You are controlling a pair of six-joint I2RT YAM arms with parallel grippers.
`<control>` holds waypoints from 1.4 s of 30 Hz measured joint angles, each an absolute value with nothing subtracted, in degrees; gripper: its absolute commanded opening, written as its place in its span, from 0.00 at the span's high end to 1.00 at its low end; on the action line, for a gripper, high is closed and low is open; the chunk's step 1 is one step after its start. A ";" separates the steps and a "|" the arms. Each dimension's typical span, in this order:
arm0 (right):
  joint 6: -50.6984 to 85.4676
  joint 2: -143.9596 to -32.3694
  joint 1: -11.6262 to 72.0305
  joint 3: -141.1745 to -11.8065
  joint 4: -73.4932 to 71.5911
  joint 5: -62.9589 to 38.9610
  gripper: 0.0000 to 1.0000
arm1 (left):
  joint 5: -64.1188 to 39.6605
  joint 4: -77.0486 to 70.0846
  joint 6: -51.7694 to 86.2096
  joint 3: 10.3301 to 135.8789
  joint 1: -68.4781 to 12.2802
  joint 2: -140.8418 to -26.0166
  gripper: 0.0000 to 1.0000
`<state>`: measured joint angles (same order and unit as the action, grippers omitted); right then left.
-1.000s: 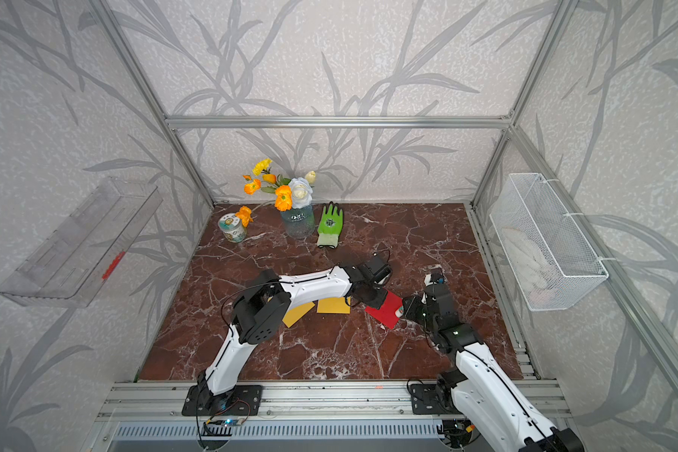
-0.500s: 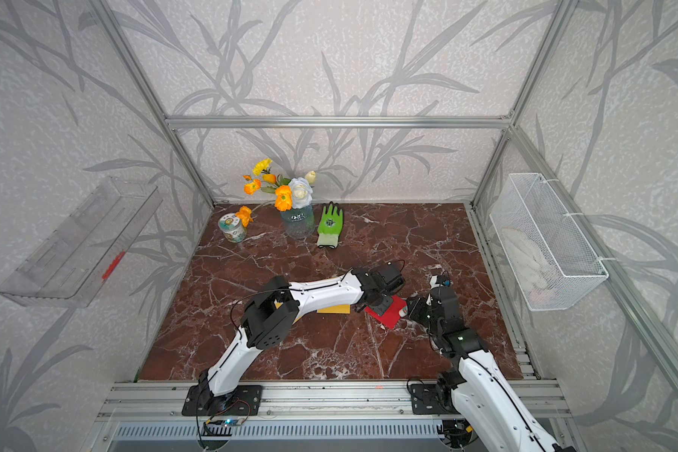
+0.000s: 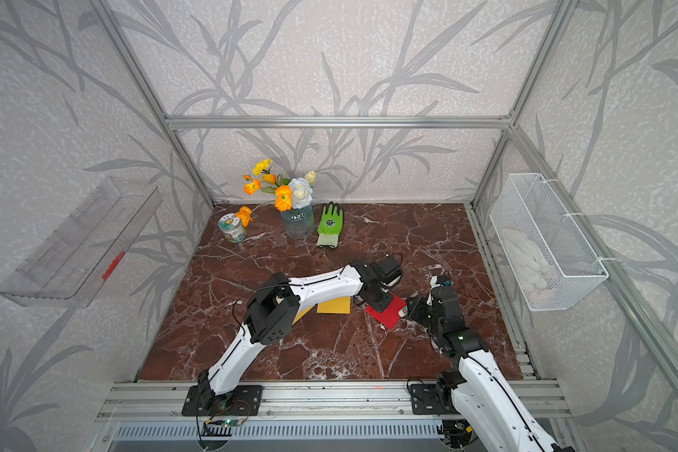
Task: Seal the envelope with a glue stick
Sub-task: Close the envelope at the center of the board.
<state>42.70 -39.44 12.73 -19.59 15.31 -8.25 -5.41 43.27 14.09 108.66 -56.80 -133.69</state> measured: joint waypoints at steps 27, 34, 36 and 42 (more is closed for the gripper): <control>42.92 -40.14 12.62 -19.11 15.25 -9.47 1.00 | -20.14 35.27 24.12 99.20 -51.37 -126.93 0.67; 42.92 -40.16 12.62 -18.83 15.16 -9.52 1.00 | -21.06 33.17 26.06 98.54 -50.43 -126.06 0.92; 42.92 -40.16 12.62 -18.76 15.05 -9.54 1.00 | -20.99 32.86 26.17 98.45 -50.22 -126.04 1.00; 42.92 -40.16 12.62 -18.46 14.98 -9.52 1.00 | -20.58 32.80 26.57 98.39 -50.13 -126.08 1.00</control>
<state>42.92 -40.16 12.62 -18.46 14.98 -9.52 -20.58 32.80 26.57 98.39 -50.13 -126.08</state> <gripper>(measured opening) 0.260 0.048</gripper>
